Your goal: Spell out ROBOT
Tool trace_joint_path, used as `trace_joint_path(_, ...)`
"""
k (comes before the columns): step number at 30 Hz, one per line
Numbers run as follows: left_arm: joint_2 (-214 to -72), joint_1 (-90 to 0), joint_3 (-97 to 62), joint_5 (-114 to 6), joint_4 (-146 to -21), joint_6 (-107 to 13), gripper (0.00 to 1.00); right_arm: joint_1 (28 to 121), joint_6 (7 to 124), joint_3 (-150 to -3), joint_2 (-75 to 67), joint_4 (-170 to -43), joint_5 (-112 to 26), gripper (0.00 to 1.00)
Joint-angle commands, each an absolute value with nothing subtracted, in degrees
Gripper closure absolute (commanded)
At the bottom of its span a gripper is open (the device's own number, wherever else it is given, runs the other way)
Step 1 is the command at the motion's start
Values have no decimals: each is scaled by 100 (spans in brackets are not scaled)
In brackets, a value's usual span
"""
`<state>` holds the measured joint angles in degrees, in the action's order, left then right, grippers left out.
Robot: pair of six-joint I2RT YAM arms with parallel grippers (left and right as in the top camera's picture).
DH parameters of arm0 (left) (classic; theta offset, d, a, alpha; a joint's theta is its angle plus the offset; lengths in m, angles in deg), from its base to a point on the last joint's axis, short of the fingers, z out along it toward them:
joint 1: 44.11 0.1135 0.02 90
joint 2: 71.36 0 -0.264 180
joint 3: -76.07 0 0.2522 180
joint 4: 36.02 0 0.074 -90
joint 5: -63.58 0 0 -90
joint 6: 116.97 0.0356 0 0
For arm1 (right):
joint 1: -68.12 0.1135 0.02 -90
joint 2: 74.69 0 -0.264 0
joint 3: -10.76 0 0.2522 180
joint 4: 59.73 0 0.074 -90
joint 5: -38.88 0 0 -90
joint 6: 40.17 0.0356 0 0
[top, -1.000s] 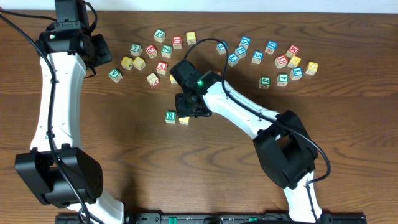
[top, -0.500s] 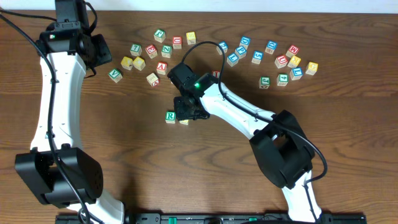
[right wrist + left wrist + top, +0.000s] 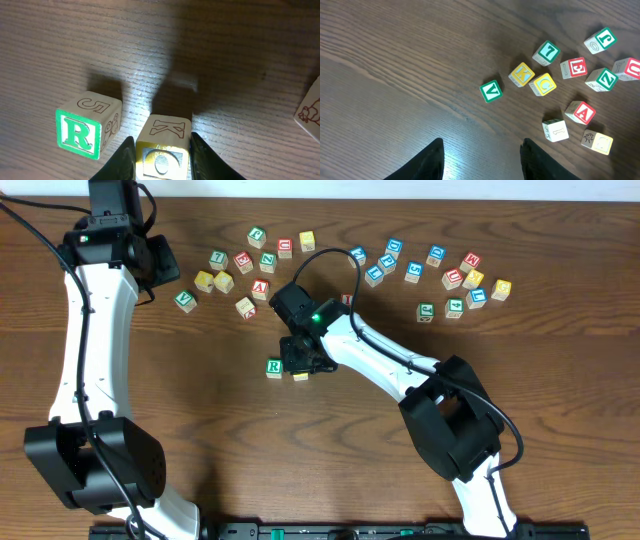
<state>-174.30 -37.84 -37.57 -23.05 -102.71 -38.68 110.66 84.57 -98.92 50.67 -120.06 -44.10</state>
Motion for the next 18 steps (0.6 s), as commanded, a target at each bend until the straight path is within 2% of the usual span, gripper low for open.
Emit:
trace_joint_path(1, -17360, -3774, -3711, -2250, -10286, -3774, 52, 10992, 8499, -9881, 5143, -11992, -4517, 75)
trace_joint_path(18, -17360, -3776, -3711, -2250, -10286, -3774, 52, 10382, 8606, -9886, 5143, -11888, -4582, 79)
